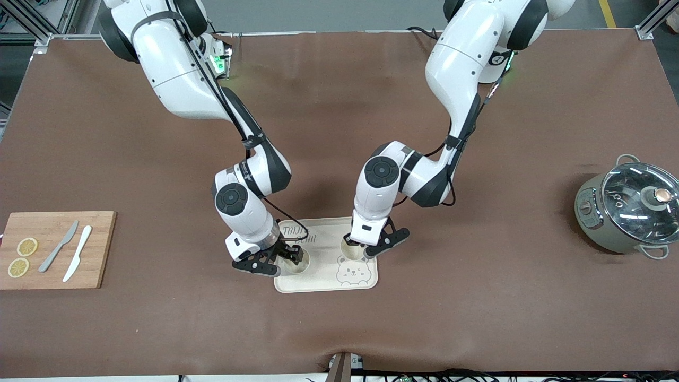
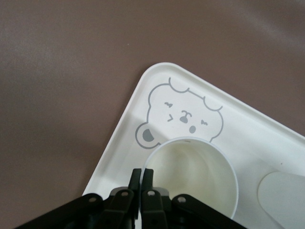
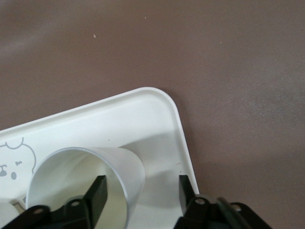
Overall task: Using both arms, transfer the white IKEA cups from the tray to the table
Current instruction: 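Close the left gripper on one cup while the right gripper grasps the other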
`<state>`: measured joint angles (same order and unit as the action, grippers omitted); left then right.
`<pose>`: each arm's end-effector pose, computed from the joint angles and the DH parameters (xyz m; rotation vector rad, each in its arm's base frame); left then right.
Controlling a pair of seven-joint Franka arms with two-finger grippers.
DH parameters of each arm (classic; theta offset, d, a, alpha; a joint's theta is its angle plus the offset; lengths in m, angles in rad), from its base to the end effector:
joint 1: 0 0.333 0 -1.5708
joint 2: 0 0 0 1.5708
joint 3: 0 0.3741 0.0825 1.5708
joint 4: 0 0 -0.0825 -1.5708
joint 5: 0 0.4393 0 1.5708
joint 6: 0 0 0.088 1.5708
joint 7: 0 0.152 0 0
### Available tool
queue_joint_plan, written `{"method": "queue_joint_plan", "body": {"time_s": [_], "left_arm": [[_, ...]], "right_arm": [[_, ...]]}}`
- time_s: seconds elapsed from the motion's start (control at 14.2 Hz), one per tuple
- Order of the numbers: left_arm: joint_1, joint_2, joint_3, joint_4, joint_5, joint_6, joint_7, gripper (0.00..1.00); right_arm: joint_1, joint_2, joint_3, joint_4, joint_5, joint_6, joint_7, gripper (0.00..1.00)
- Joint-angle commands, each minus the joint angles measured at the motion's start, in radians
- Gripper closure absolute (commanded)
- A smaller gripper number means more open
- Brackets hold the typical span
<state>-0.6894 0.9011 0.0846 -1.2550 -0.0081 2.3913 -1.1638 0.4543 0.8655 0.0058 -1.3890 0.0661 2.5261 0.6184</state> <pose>0.7105 -0.5150 0.2011 2.8773 0.7722 0.2906 0.7675 0.3803 0.1764 -2.9280 0.3082 -0.3075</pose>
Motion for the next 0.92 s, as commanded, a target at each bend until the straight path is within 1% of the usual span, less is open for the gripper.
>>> {"method": "queue_joint_plan", "body": {"time_s": [0.0,0.07,0.28,0.42,0.56,0.85], "left_arm": [[-0.002,-0.024,0.015,0.006,0.023,-0.01,-0.031,1.0],[-0.002,-0.037,0.02,0.005,0.023,-0.021,-0.03,1.0],[0.001,-0.065,0.052,0.003,0.025,-0.09,-0.011,1.0],[0.001,-0.079,0.073,0.002,0.022,-0.101,0.022,1.0],[0.017,-0.083,0.086,0.0,0.023,-0.121,0.047,1.0],[0.089,-0.119,0.084,-0.004,0.023,-0.202,0.162,1.0]], "right_arm": [[0.01,0.017,-0.01,0.028,-0.003,-0.004,0.017,0.68],[0.01,0.015,-0.01,0.028,-0.003,-0.004,0.017,0.76],[0.01,0.017,-0.01,0.028,-0.005,-0.004,0.018,0.86],[0.01,0.017,-0.01,0.027,-0.005,-0.003,0.018,0.99],[0.012,0.018,-0.01,0.027,-0.006,-0.003,0.018,1.0],[0.012,0.015,-0.01,0.027,-0.006,-0.007,0.014,1.0]]}}
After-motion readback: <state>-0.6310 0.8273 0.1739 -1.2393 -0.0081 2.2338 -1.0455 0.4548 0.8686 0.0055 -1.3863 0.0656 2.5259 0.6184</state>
